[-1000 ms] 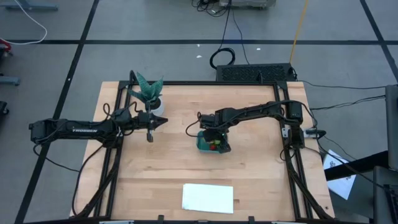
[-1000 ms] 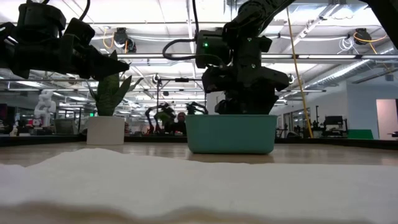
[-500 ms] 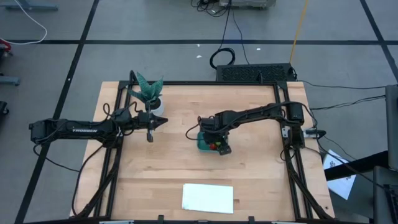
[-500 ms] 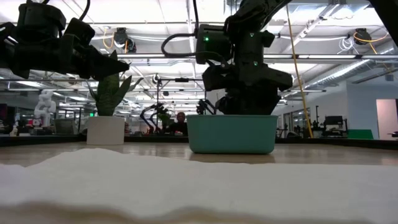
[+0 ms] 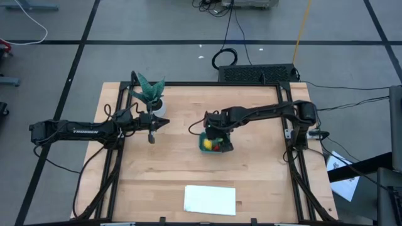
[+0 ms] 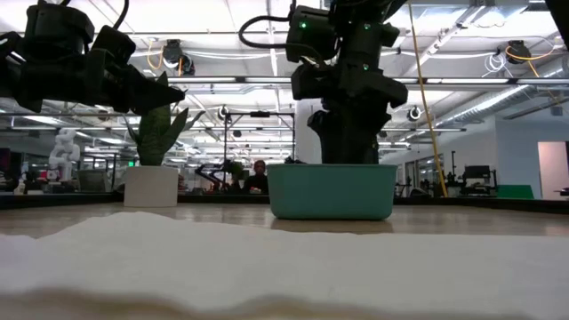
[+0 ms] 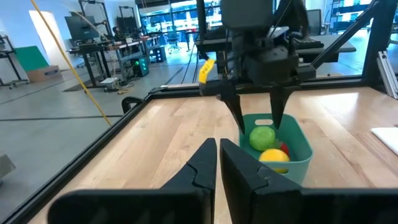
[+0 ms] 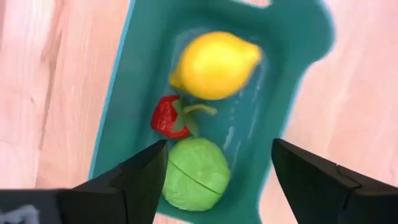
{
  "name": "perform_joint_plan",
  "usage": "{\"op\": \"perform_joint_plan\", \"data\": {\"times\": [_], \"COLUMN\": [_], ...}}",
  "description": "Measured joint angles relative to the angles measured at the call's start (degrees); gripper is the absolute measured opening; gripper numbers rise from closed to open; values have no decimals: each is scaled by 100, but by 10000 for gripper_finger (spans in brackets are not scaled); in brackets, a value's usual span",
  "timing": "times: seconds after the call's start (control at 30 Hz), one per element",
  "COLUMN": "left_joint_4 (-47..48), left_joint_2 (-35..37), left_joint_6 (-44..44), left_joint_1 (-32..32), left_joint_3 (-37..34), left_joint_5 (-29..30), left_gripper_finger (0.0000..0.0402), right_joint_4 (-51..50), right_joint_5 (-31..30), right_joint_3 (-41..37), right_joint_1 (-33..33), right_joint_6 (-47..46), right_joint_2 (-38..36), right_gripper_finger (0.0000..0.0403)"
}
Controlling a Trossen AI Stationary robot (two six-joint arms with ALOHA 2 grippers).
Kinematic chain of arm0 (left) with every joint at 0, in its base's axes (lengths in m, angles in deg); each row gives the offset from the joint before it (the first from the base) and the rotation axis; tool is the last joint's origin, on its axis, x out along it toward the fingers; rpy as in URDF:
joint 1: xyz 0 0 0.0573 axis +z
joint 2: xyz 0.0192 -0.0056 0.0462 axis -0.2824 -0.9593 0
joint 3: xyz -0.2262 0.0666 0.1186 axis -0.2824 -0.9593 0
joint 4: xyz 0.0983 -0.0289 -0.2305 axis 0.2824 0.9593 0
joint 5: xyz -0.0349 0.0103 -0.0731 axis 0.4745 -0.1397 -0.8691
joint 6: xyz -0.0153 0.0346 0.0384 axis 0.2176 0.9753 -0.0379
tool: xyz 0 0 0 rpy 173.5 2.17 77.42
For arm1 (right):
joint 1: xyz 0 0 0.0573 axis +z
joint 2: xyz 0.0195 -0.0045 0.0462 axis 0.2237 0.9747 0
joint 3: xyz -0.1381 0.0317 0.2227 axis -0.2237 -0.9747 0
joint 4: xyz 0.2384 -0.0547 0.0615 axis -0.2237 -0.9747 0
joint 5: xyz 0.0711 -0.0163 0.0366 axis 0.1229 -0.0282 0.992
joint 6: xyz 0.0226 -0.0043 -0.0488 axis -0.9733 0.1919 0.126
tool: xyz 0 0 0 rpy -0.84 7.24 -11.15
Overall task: Pick and placing Produce into tupperware
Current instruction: Return to Home Position
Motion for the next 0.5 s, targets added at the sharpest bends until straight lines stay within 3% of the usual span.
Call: {"op": "perform_joint_plan", "data": {"times": [0.27,0.5], "left_joint_4": [-2,-26], "left_joint_2": [2,0], "left_joint_6": [0,212], "left_joint_1": [0,-2], "left_joint_3": [0,0], "left_joint_5": [0,4], "left_gripper_finger": [26,26], "right_joint_4": [2,-26], "right_joint_5": [33,44], "right_joint_3": [2,0], "right_joint_1": [-100,-47], "right_joint_6": [25,144], "right_joint_2": [-104,-176], "right_gripper_finger": [221,80]}}
